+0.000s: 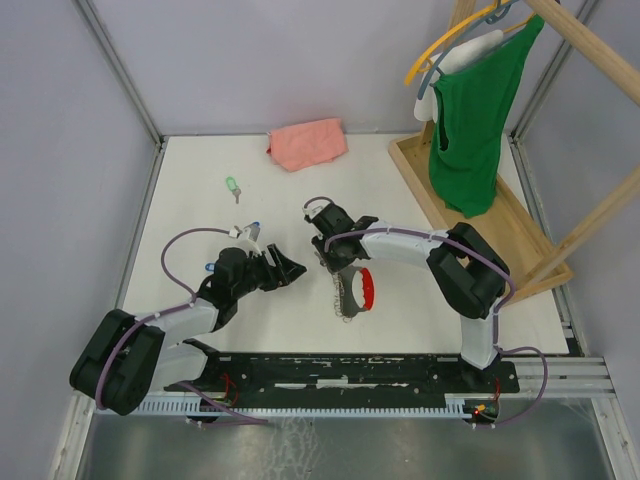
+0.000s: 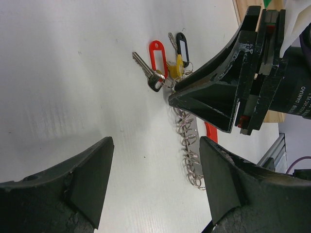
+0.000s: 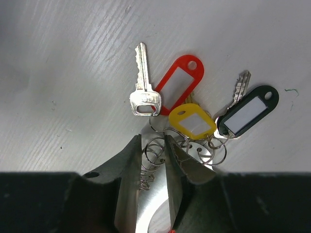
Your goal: Put the keys on the keyring
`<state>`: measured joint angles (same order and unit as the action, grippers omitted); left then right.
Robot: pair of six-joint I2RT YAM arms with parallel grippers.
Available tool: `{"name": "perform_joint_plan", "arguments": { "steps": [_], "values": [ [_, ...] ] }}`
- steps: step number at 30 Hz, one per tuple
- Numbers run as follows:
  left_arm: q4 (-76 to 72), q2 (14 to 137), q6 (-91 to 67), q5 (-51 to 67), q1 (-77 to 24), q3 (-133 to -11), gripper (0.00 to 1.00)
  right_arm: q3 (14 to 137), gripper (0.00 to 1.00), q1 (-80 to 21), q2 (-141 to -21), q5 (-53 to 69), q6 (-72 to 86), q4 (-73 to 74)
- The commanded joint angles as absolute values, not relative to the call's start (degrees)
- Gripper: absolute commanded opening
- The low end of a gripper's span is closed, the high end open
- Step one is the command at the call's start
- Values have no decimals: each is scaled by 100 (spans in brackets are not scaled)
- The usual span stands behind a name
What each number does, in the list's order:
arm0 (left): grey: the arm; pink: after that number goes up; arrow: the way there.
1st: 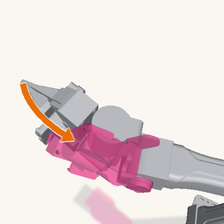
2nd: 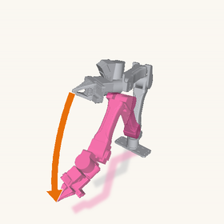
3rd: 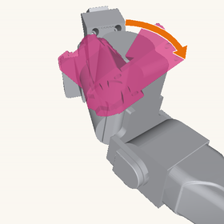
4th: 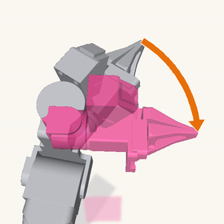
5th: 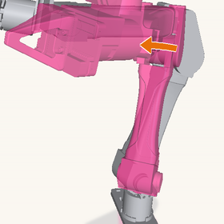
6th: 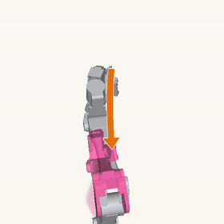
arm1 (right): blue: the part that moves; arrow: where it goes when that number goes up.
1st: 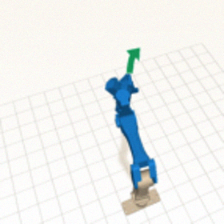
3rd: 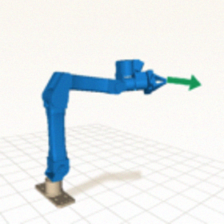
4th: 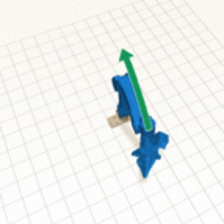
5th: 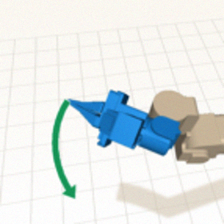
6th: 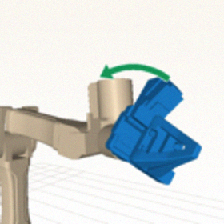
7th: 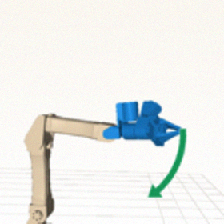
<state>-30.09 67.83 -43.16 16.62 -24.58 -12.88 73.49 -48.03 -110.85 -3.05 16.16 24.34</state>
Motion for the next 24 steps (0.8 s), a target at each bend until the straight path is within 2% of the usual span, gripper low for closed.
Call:
{"name": "perform_joint_plan", "arguments": {
  "steps": [1,9,18,24],
  "values": [
    [-3103,6628,-4078,1609,-2477,-1299,78,7652,34,-4876,-11163,-434,1539,2549],
    [-2989,6498,-4034,1600,-2478,-1285,77,7722,32,-4911,-11273,-590,1495,2673],
    [-3124,6377,-3982,1710,-2479,-1237,77,7692,7,-4921,-10963,-662,1328,2779],
    [-3496,6158,-3781,1891,-2481,-1108,78,7407,2,-4922,-10257,-205,1140,2516]
  ]
}}
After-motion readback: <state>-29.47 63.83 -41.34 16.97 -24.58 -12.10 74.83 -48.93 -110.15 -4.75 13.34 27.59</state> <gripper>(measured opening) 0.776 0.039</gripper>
